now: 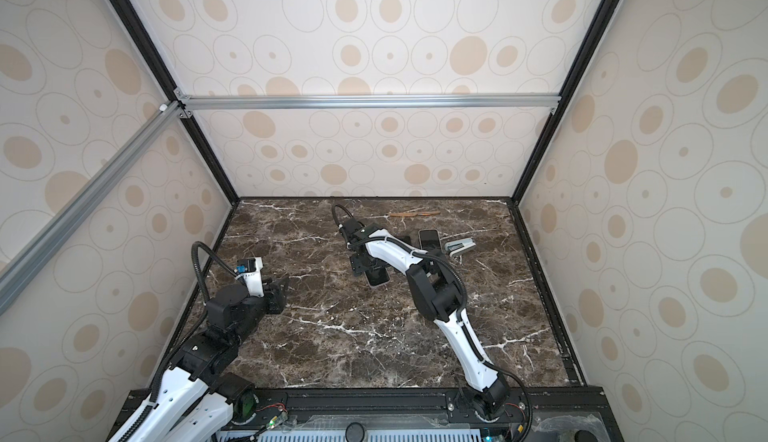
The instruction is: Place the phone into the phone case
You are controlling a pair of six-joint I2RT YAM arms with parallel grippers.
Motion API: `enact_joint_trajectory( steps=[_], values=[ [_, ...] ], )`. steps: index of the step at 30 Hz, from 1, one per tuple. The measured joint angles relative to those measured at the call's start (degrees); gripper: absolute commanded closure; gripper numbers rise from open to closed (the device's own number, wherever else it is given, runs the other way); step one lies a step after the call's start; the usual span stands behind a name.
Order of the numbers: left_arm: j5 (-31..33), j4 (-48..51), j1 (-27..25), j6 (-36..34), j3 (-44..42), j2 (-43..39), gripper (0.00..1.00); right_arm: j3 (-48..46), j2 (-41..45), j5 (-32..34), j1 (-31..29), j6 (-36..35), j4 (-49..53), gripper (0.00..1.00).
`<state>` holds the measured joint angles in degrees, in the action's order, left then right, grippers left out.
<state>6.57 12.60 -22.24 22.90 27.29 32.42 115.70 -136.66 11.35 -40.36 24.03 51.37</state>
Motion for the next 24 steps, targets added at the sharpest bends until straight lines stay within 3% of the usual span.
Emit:
enact_joint_trajectory(
  steps=[24],
  values=[
    [-0.02,0.00,0.00,0.00,0.00,-0.39,0.50,-1.99,2.01,0.50,0.79,0.57,0.79,0.12]
  ],
)
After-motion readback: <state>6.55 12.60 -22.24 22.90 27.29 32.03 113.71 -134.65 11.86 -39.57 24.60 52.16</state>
